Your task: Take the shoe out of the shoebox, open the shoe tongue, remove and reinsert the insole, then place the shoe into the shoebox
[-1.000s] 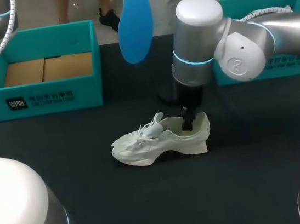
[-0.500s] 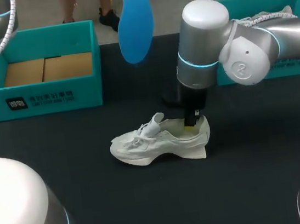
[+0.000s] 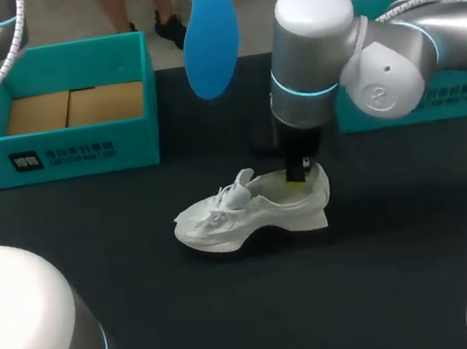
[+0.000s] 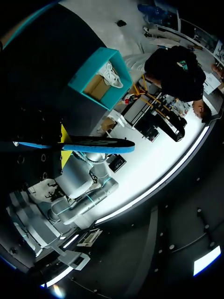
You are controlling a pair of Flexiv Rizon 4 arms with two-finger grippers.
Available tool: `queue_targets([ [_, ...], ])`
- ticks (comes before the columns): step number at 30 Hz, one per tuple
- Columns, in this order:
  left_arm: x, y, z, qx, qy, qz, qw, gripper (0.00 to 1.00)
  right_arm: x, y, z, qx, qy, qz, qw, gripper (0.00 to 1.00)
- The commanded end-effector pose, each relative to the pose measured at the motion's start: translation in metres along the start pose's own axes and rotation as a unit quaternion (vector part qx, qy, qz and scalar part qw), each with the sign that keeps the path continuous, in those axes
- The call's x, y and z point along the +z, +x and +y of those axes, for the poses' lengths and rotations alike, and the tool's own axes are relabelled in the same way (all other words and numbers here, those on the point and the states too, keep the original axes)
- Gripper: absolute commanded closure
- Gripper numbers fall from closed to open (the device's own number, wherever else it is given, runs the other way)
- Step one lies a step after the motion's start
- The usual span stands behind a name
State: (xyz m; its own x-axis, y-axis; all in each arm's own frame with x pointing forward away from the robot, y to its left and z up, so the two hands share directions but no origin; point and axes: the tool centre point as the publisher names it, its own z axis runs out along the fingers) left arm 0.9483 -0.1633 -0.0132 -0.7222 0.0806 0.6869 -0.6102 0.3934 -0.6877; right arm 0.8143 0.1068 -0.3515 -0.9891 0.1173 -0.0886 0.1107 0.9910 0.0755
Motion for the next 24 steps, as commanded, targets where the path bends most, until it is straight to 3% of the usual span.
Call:
queue_targets([
  [1,0.000,-0.002,0.000,0.000,-0.001,0.002,1.000,1.00,-0.048,-0.001,-0.011,-0.005,-0.001,-0.012,1.000,1.00],
  [8,0.000,-0.002,0.000,0.000,-0.001,0.002,1.000,1.00,-0.072,-0.013,-0.014,-0.035,0.009,-0.009,0.999,1.00],
  [11,0.000,-0.002,0.000,0.000,-0.001,0.002,1.000,1.00,-0.073,-0.024,-0.013,-0.079,-0.010,0.030,0.996,1.00],
  [24,0.000,-0.002,0.000,0.000,-0.001,0.002,1.000,1.00,-0.073,-0.024,-0.013,-0.079,-0.010,0.030,0.996,1.00],
])
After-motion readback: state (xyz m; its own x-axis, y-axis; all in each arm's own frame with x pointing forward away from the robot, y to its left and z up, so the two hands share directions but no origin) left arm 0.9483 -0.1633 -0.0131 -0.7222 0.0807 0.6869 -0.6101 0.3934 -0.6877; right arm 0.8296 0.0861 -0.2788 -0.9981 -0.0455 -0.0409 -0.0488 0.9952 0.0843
